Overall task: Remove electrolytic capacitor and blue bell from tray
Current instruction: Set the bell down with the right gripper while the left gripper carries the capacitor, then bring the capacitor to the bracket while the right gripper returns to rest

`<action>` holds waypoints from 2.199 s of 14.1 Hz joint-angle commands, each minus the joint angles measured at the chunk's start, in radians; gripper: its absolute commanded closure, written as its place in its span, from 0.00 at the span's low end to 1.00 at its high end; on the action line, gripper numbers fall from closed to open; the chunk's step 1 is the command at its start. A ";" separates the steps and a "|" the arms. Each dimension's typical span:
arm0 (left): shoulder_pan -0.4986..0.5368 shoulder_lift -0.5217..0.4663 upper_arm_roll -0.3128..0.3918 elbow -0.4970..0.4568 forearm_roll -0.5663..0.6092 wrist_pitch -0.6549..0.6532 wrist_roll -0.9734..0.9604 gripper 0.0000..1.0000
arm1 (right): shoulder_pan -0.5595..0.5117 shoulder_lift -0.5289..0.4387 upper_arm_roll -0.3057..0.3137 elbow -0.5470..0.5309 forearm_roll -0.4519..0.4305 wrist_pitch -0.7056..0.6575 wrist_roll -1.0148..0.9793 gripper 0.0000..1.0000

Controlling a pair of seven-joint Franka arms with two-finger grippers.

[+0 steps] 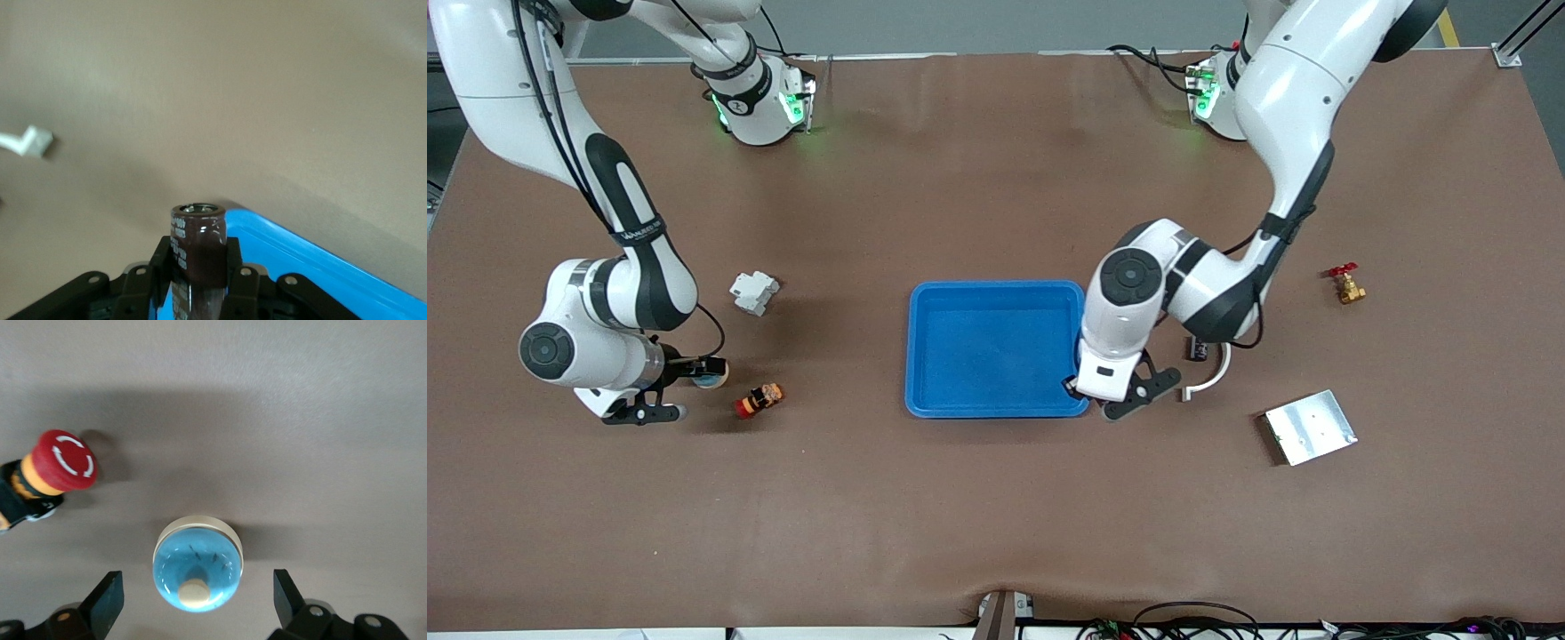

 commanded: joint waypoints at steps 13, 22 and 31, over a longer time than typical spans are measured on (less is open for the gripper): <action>0.342 -0.257 -0.160 -0.328 -0.014 -0.050 0.690 1.00 | -0.007 -0.342 0.015 0.339 0.059 -0.573 0.080 0.00; 0.774 -0.280 -0.401 -0.434 -0.009 -0.031 1.008 1.00 | 0.027 -0.482 -0.022 0.352 0.059 -0.675 0.103 0.00; 0.829 -0.380 -0.403 -0.684 0.003 0.225 0.989 1.00 | 0.012 -0.479 -0.044 0.356 0.060 -0.724 0.117 0.00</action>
